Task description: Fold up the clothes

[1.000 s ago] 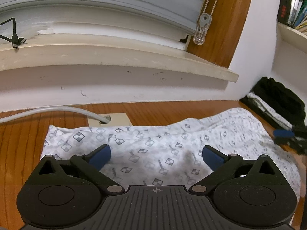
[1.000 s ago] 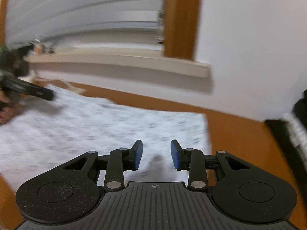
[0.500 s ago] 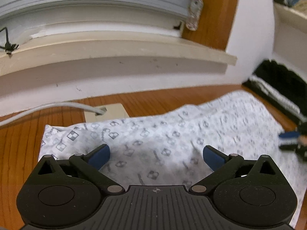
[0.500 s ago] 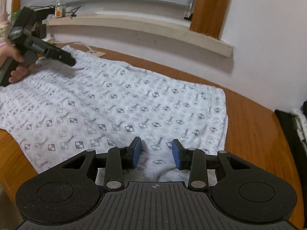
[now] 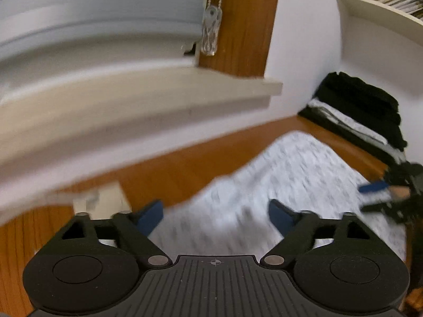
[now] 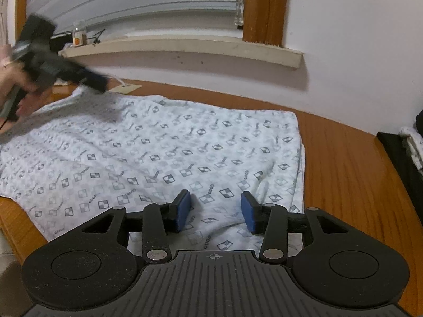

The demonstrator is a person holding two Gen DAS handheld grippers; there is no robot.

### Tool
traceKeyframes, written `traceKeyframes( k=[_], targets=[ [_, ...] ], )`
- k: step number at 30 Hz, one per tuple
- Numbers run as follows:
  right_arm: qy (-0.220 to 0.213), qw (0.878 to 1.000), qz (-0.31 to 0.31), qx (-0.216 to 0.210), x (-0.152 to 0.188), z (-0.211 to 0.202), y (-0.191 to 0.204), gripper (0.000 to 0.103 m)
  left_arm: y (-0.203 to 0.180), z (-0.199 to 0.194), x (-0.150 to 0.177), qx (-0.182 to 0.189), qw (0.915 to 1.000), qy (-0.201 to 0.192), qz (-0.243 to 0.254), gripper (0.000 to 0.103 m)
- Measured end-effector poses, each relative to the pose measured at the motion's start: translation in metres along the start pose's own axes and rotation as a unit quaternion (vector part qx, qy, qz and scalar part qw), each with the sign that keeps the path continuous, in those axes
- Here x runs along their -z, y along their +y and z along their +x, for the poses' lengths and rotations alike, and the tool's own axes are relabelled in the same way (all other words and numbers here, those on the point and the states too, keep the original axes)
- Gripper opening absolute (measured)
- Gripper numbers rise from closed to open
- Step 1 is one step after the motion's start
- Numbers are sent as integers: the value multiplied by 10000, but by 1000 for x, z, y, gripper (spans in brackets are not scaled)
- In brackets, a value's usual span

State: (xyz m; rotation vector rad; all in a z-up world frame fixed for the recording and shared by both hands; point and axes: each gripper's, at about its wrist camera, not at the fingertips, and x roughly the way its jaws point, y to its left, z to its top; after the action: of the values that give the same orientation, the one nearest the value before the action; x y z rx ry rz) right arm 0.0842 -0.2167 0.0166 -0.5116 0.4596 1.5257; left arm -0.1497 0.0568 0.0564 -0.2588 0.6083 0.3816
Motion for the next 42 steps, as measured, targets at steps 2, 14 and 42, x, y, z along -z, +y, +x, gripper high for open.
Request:
traceKeyframes(
  k=[2,14,42],
  targets=[
    [-92,10000,18,4,3,0,0,44,3,19,-16,191,9997,125,84,69],
    [-240,9997,-57,-18,8,-3,1,44,-5,70,-32,89,9933,485,1045,1],
    [-312,9994,-137,117,7,-6,5,44,85,-33,38,-994,9946,221,176,12]
  ],
)
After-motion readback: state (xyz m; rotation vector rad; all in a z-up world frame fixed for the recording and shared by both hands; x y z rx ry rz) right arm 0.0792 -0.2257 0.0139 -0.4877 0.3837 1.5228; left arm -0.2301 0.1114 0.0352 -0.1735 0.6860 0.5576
